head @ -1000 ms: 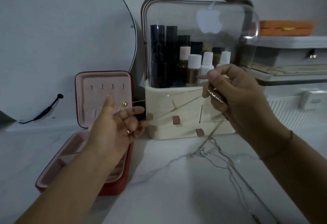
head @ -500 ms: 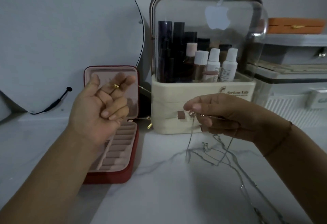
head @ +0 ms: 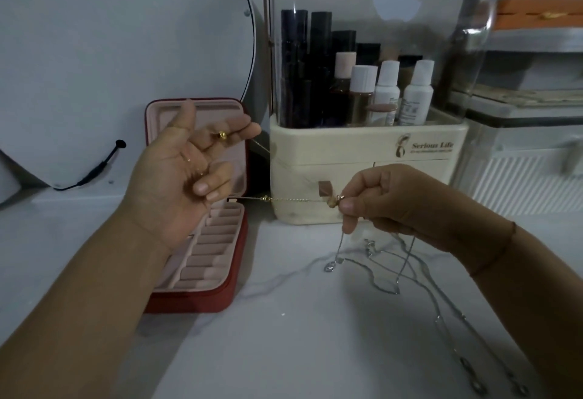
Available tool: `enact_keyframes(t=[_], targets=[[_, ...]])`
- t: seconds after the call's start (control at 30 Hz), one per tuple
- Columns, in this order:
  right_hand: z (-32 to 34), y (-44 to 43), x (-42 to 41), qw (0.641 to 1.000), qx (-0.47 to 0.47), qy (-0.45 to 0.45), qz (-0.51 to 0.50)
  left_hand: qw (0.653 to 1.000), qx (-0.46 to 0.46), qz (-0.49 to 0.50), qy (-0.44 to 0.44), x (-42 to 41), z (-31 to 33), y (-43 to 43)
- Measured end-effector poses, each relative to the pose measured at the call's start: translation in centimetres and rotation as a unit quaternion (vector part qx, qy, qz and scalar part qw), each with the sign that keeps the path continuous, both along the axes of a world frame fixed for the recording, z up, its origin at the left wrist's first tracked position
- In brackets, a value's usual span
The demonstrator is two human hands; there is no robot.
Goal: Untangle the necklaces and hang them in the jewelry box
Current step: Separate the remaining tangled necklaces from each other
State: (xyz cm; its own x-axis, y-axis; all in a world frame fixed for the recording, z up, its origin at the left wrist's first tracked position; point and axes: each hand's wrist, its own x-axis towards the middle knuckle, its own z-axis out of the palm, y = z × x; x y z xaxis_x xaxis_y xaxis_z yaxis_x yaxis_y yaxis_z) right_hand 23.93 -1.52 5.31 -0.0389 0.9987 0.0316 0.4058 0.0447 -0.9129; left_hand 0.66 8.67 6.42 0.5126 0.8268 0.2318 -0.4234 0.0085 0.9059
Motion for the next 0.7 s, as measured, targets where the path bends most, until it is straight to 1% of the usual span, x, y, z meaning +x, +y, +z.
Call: enact_keyframes(t=[0.1, 0.2, 0.3, 0.5, 0.6, 0.7], targets=[[-0.2, 0.0, -0.2, 0.998, 0.028, 0.064, 0.006, 0.993, 0.050, 0.034, 0.100, 0.4, -0.4, -0.5], [-0.5, 0.3, -0.6, 0.989, 0.054, 0.136, 0.011, 0.966, 0.120, 0.057, 0.220, 1.2, -1.3, -1.3], [-0.9, 0.5, -0.9, 0.982, 0.069, 0.176, 0.017, 0.946, 0.149, 0.038, 0.286, 2.2, -2.1, -2.2], [-1.8, 1.1, -1.2, 0.974, 0.082, 0.210, 0.003, 0.933, 0.152, -0.020, 0.327, 3.5, -3.1, -3.5], [-1.9, 1.1, -1.2, 0.973, 0.074, 0.217, 0.011, 0.937, 0.148, -0.046, 0.315, 3.4, -2.9, -3.6], [-2.0, 1.0, -1.2, 0.976, 0.068, 0.207, 0.026, 0.951, 0.137, -0.026, 0.277, 3.3, -2.8, -3.4]])
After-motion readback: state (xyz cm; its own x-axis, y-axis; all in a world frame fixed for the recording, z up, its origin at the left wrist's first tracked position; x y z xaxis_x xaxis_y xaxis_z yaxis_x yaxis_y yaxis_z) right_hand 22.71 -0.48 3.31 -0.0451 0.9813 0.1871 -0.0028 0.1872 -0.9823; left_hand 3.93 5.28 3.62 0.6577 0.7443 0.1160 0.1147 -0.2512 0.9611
